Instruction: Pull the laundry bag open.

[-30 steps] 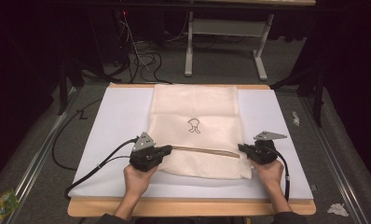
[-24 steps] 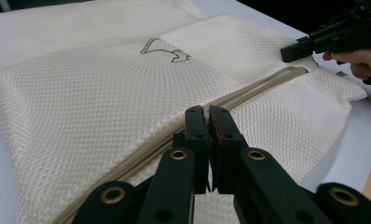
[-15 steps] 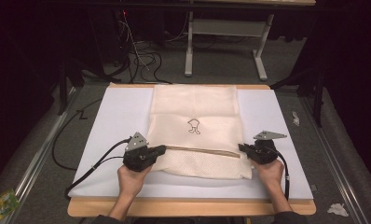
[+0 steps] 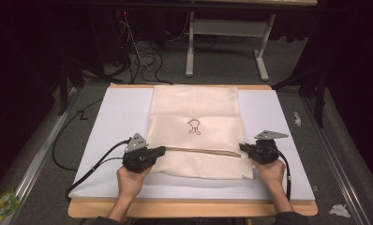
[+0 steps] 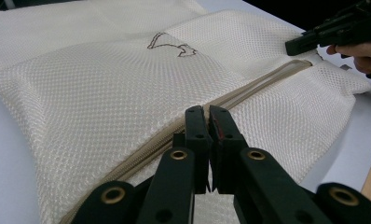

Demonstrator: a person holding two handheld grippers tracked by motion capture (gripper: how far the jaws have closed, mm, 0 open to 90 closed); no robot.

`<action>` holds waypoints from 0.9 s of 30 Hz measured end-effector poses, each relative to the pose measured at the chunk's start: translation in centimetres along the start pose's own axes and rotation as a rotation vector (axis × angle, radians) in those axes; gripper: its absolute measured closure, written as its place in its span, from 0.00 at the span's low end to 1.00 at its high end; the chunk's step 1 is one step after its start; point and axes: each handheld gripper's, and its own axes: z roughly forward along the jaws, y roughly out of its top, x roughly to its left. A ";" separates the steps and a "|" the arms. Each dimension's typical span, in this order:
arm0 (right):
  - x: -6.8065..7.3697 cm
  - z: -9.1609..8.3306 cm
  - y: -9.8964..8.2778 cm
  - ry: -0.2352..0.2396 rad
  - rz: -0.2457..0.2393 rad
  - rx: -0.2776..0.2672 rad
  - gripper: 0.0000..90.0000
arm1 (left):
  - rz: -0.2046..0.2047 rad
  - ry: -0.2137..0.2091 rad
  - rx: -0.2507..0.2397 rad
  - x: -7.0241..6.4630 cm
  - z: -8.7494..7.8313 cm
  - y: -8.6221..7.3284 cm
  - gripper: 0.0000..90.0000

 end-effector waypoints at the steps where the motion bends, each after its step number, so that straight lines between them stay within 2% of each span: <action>1: 0.0 0.1 0.0 -0.009 -0.002 0.010 0.98 | 0.001 0.004 -0.001 0.0 0.0 0.0 0.97; 6: -0.2 -0.2 0.0 -0.005 -0.001 -0.006 0.98 | 0.003 0.004 0.010 0.1 -0.2 0.0 0.97; 13: -0.2 -0.2 0.0 -0.003 0.005 -0.011 0.98 | -0.001 0.001 0.002 0.3 -0.5 0.2 0.97; 15: -0.2 -0.3 0.1 0.002 0.013 -0.017 0.98 | 0.002 0.004 0.001 0.2 -0.5 0.1 0.97; 17: -0.2 -0.2 0.2 0.000 0.002 -0.017 0.98 | 0.012 0.012 0.007 0.2 -0.5 0.0 0.97; 21: -0.1 -0.1 0.2 0.004 0.005 -0.012 0.98 | -0.007 0.008 0.007 0.5 -0.6 -0.1 0.97; 27: -0.4 -0.2 0.4 -0.007 0.007 -0.013 0.98 | -0.010 0.033 0.002 1.0 -1.4 -0.4 0.97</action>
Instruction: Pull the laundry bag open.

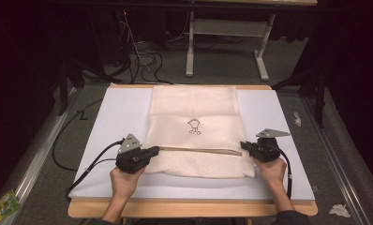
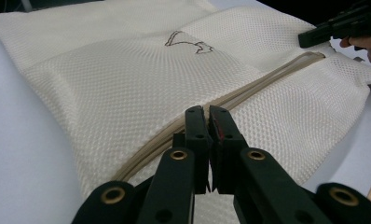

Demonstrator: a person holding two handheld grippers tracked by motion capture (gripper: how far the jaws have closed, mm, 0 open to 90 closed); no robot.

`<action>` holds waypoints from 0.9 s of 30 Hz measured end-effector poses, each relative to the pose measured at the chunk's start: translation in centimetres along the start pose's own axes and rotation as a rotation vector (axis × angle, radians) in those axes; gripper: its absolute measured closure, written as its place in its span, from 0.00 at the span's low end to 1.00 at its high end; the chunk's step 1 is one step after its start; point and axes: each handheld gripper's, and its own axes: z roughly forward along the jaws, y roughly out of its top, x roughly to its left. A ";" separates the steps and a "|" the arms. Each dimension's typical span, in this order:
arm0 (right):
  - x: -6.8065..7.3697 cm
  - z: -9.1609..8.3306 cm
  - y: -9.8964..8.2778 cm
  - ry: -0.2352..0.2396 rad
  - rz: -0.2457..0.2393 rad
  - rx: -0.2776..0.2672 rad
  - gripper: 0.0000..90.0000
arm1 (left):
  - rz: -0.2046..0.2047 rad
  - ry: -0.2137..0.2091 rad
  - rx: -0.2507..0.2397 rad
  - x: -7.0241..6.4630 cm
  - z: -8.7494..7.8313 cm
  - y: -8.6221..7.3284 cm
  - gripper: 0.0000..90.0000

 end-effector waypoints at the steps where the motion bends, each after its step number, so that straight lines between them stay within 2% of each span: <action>1: 0.0 0.0 0.0 0.001 0.002 0.003 0.98 | -0.006 0.000 0.002 0.2 -0.1 -0.1 0.97; 5: 0.2 -0.1 0.2 -0.001 -0.001 0.001 0.98 | -0.002 0.004 -0.005 0.3 -0.3 -0.2 0.97; 9: 0.3 0.1 0.2 -0.008 -0.006 -0.001 0.98 | -0.020 0.012 -0.015 0.7 -0.6 -0.5 0.97; 18: 0.0 0.1 0.2 -0.010 -0.003 -0.002 0.98 | -0.026 0.029 -0.019 1.2 -1.2 -0.7 0.97; 21: 0.0 0.1 0.2 -0.006 0.002 -0.003 0.98 | -0.044 0.020 -0.019 1.4 -1.2 -0.9 0.97; 25: 0.0 0.0 0.3 -0.009 -0.004 -0.007 0.98 | -0.041 0.030 -0.025 1.6 -1.3 -1.0 0.97; 27: -0.1 0.1 0.2 -0.017 -0.004 0.005 0.98 | -0.056 0.020 -0.031 1.9 -1.5 -1.2 0.97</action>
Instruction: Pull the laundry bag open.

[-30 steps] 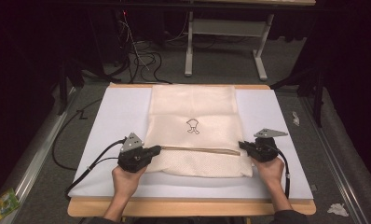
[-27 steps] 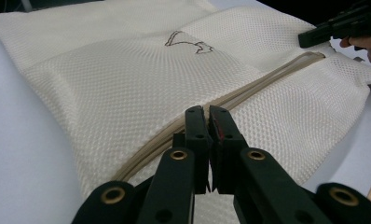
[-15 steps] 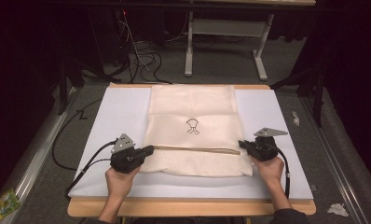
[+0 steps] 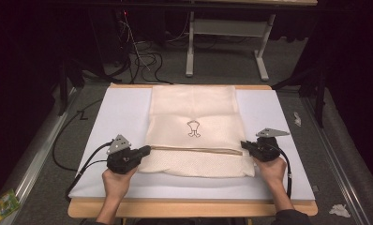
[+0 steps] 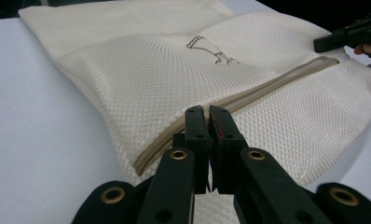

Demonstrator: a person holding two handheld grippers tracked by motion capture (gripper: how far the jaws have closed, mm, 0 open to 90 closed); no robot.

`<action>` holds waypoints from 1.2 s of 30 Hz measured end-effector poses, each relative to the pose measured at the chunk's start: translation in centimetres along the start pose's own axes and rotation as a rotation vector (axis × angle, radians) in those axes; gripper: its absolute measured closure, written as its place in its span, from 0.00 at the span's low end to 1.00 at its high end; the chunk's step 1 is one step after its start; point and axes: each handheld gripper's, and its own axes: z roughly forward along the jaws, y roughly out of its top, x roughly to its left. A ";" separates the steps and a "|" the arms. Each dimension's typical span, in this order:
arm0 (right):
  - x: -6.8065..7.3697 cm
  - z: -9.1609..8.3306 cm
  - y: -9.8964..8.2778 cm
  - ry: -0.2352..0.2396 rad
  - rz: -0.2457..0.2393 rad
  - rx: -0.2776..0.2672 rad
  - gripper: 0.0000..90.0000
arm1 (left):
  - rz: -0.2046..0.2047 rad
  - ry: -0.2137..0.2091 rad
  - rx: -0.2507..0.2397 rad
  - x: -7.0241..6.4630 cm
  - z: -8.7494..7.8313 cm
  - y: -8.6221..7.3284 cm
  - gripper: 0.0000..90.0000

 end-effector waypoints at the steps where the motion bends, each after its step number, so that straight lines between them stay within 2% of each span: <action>1: 0.0 0.0 -0.1 -0.003 0.003 0.005 0.98 | -0.004 0.000 0.000 0.1 -0.1 -0.1 0.97; 2: -0.1 -0.1 -0.1 -0.005 -0.002 0.001 0.98 | 0.004 0.013 0.010 0.1 -0.2 -0.1 0.97; 10: 0.0 -0.2 0.1 -0.010 -0.007 -0.003 0.98 | 0.004 0.022 0.005 0.4 -0.6 0.0 0.97; 18: -0.2 -0.3 0.1 -0.016 -0.004 -0.002 0.98 | -0.026 0.031 -0.005 1.3 -1.1 -0.5 0.97; 32: 0.1 -0.4 0.5 -0.016 -0.020 0.006 0.98 | -0.022 0.042 0.004 1.6 -1.4 -0.6 0.97; 35: 0.1 -0.5 0.5 -0.025 -0.027 0.000 0.98 | -0.018 0.061 0.006 1.7 -1.6 -0.6 0.97; 36: 0.0 -0.4 0.4 -0.021 -0.022 0.002 0.98 | -0.025 0.052 0.005 1.8 -1.6 -0.8 0.97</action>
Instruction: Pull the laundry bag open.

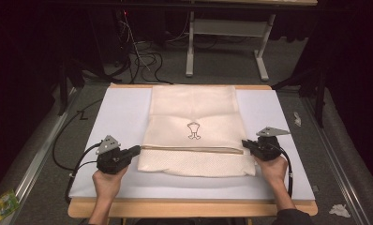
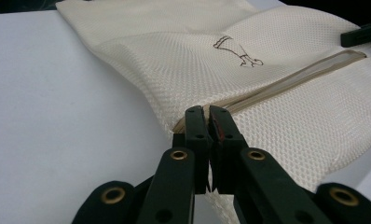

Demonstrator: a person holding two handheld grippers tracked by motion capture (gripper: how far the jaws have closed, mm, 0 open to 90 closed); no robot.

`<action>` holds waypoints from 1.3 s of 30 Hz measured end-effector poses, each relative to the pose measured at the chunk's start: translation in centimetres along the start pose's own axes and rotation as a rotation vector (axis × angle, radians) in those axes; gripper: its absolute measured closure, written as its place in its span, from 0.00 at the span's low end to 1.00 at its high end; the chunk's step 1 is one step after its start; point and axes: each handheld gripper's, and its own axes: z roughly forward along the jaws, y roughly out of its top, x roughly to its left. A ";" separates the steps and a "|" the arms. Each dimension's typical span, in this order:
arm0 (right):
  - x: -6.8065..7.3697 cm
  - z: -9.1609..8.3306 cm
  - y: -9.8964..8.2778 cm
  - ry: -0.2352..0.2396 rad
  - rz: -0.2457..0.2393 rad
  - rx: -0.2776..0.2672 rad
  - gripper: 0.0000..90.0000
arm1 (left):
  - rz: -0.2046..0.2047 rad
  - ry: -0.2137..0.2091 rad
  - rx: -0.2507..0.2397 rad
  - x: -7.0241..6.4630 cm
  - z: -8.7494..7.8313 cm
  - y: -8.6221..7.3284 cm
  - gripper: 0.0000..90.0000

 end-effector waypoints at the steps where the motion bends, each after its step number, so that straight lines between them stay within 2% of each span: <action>1: -0.1 0.1 -0.1 0.004 0.002 0.002 0.98 | 0.001 0.009 0.007 0.1 0.0 -0.1 0.97; 6: 0.0 0.2 0.0 0.000 -0.005 0.003 0.98 | -0.026 0.005 0.012 0.7 0.0 -0.6 0.97; 11: 0.0 0.2 0.2 -0.002 0.001 0.000 0.98 | -0.029 0.013 0.036 1.1 0.1 -1.0 0.97; 14: -0.1 0.2 0.1 0.004 0.003 0.000 0.98 | -0.045 0.009 0.039 1.4 0.2 -1.2 0.97; 18: 0.0 0.0 0.2 0.000 0.005 -0.002 0.98 | -0.038 0.031 0.038 1.4 0.2 -1.1 0.97; 21: -0.1 0.3 0.1 -0.002 0.003 0.006 0.98 | -0.017 0.045 0.058 1.1 0.5 -1.3 0.97; 23: -0.2 0.3 0.1 -0.002 0.012 0.006 0.98 | -0.023 0.034 0.066 1.1 0.6 -1.5 0.97; 25: -0.4 0.3 0.0 0.004 0.023 0.008 0.98 | -0.050 0.017 0.062 1.2 0.6 -1.4 0.97; 29: -0.5 0.3 0.0 0.026 0.051 -0.006 0.98 | -0.030 0.013 0.069 1.0 0.8 -1.3 0.97; 34: -0.7 0.4 -0.2 0.040 0.073 -0.005 0.97 | -0.057 -0.012 0.063 1.4 0.8 -1.7 0.97; 39: -0.6 0.6 -0.5 0.036 0.071 0.005 0.96 | -0.051 -0.012 0.075 1.3 0.8 -1.8 0.96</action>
